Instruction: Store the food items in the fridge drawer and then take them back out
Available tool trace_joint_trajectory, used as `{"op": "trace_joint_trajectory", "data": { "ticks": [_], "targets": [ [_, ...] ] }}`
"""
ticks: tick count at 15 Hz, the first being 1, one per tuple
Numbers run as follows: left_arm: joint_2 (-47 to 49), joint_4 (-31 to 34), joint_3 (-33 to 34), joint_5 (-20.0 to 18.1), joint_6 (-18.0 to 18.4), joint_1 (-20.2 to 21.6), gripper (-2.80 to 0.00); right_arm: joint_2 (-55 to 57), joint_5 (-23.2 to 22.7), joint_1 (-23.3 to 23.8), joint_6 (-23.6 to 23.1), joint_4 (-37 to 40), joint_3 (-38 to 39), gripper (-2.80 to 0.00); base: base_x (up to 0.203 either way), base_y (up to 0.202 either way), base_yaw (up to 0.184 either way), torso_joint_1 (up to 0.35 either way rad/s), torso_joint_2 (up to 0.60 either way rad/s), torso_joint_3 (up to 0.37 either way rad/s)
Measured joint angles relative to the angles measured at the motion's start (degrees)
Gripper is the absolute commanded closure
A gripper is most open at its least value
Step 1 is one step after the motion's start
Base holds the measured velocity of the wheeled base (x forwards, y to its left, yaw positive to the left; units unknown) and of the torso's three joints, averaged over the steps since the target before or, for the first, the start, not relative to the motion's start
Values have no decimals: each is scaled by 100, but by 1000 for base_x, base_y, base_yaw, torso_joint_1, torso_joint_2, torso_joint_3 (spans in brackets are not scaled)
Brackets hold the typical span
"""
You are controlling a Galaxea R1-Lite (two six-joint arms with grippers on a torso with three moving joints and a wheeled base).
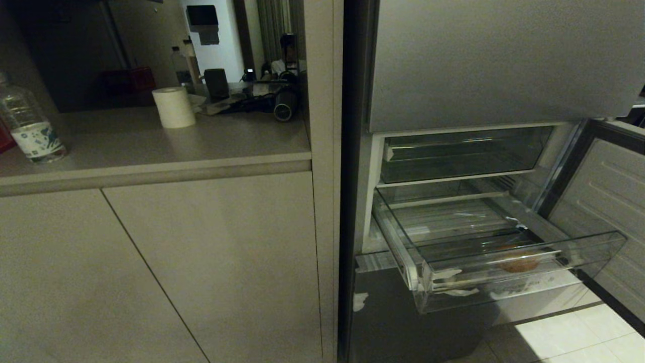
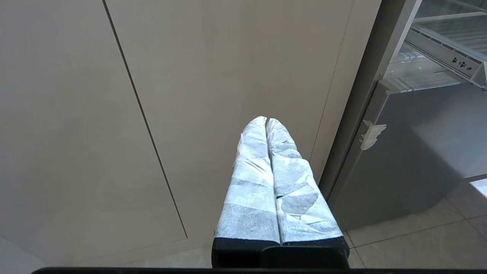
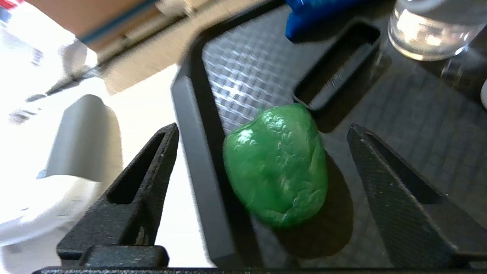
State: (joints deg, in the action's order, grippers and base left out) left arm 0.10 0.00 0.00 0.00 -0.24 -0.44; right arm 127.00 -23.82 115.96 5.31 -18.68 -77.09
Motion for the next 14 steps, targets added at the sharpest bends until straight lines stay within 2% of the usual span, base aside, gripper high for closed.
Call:
{"op": "trace_joint_trajectory", "data": {
  "ticks": [4,8,10,12,14],
  "targets": [
    [0,0,0,0,0,0,0,-817,-58,68,487,1,127,-280,0,0,0,0,0,0],
    [0,0,0,0,0,0,0,-2189,-143,72,1391,-21,184,-280,0,0,0,0,0,0],
    [0,0,0,0,0,0,0,-2923,-438,-9,1924,-131,162,-280,0,0,0,0,0,0],
    [0,0,0,0,0,0,0,-3558,-709,-280,2341,-221,107,-280,0,0,0,0,0,0],
    [0,0,0,0,0,0,0,-4011,-586,-801,2417,-228,210,-280,0,0,0,0,0,0]
  ]
}}
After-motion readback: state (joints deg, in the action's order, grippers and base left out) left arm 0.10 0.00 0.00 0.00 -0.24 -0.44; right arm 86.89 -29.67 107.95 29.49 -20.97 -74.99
